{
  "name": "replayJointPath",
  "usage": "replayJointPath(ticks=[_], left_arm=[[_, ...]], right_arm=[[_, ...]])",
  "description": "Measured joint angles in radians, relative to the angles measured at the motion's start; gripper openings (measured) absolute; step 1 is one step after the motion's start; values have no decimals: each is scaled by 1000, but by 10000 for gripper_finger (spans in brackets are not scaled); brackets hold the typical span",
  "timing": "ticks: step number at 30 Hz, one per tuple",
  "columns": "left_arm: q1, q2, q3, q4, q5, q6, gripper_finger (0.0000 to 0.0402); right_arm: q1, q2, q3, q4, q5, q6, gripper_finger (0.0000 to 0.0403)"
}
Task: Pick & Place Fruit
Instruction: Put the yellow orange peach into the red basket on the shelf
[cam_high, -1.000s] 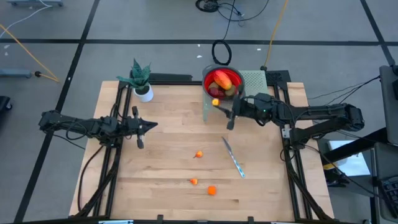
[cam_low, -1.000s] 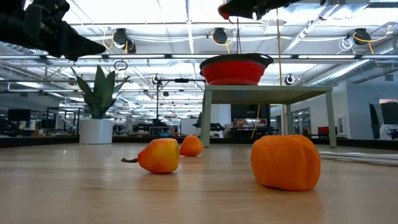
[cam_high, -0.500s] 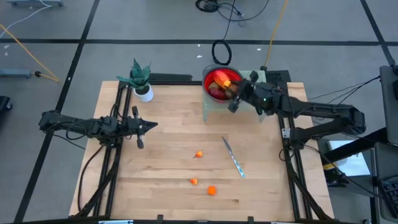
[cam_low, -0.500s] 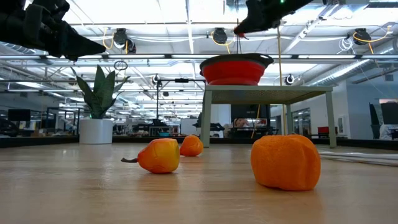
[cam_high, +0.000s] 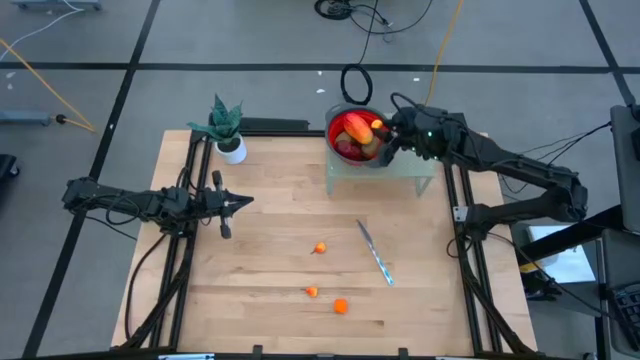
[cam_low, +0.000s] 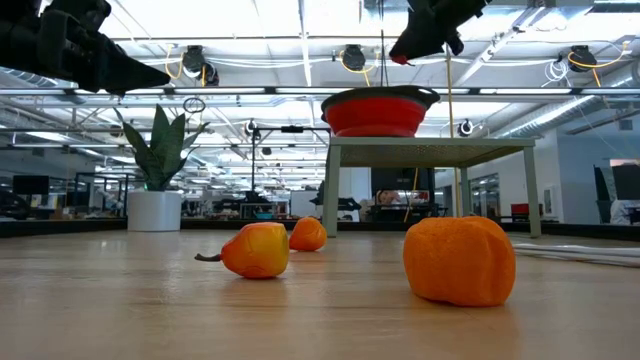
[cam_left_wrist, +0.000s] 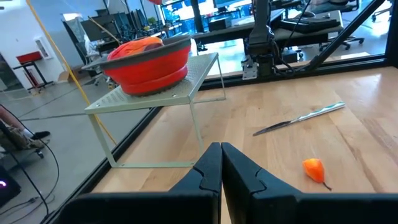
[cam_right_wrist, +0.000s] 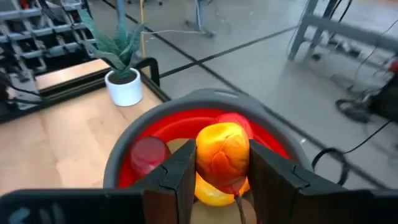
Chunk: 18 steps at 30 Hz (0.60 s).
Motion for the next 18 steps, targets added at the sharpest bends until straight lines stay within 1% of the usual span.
replayJointPath(ticks=[4,7,10,18], left_arm=[[0,0,0,0,0,1,10],[0,0,0,0,0,1,10],[0,0,0,0,0,1,10],[0,0,0,-1,0,1,10]], right_arm=[[-59,5,1,-25,-53,26,121],[-96,25,1,-29,-59,24,121],[-128,52,2,-26,-108,20,121],[-172,142,1,-28,-119,14,121]])
